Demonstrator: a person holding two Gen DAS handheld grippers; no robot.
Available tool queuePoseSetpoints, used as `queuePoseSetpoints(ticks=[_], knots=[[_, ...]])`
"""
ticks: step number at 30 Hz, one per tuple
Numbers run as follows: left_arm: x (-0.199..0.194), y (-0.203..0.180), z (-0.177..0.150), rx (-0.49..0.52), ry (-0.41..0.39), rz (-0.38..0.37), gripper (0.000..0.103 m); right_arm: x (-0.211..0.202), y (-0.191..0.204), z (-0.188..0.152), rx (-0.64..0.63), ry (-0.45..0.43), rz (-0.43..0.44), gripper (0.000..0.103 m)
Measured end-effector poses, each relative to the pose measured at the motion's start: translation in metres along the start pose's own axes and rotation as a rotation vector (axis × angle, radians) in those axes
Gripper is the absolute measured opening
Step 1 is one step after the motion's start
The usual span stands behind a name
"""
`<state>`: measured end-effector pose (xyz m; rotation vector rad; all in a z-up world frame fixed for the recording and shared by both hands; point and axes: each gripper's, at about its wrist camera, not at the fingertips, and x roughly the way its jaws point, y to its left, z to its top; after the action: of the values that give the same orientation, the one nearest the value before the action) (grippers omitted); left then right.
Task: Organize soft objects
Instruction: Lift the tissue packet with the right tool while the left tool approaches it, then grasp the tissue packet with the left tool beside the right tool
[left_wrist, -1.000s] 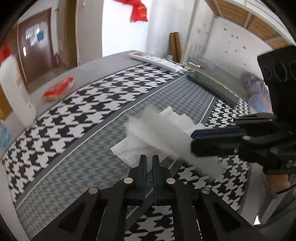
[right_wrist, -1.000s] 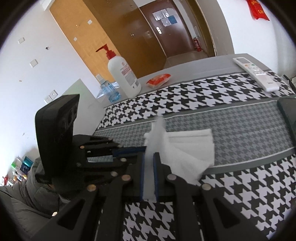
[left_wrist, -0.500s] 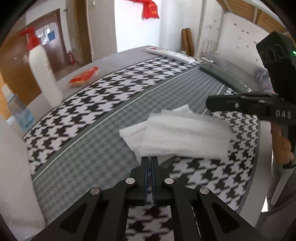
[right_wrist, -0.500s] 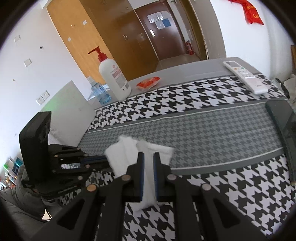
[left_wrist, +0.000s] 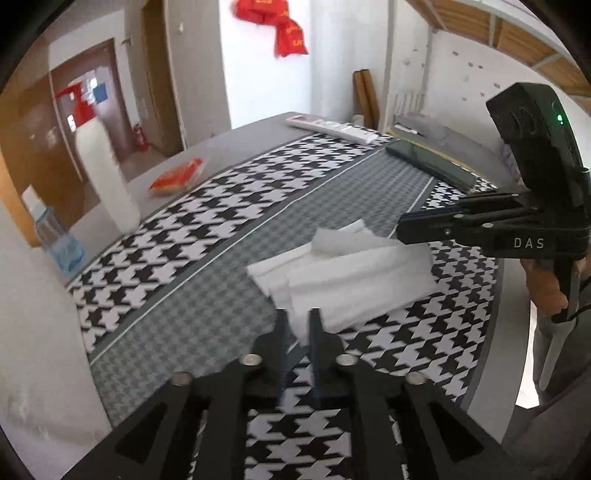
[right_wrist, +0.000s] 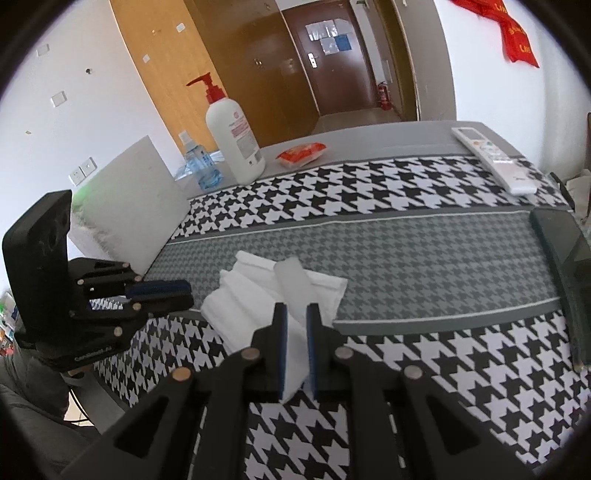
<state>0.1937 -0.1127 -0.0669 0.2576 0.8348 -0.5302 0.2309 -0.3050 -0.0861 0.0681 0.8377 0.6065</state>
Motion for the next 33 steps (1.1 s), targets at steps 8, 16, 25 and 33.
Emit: queuePoseSetpoints(ticks=[8,16,25,33], knots=[[0.028,-0.005,0.014,0.025,0.042,-0.049,0.051,-0.003,-0.004,0.001,-0.008,-0.001,-0.012,0.026],[0.043,-0.008,0.018,0.027,0.08,-0.068,0.058,0.013,0.003,0.008,-0.06,0.032,-0.037,0.026],[0.038,0.0,0.016,0.025,0.086,-0.069,0.01,0.033,0.02,0.018,-0.124,0.08,-0.045,0.026],[0.029,-0.005,0.005,0.047,0.084,-0.084,0.009,0.042,0.032,0.023,-0.178,0.117,-0.073,0.026]])
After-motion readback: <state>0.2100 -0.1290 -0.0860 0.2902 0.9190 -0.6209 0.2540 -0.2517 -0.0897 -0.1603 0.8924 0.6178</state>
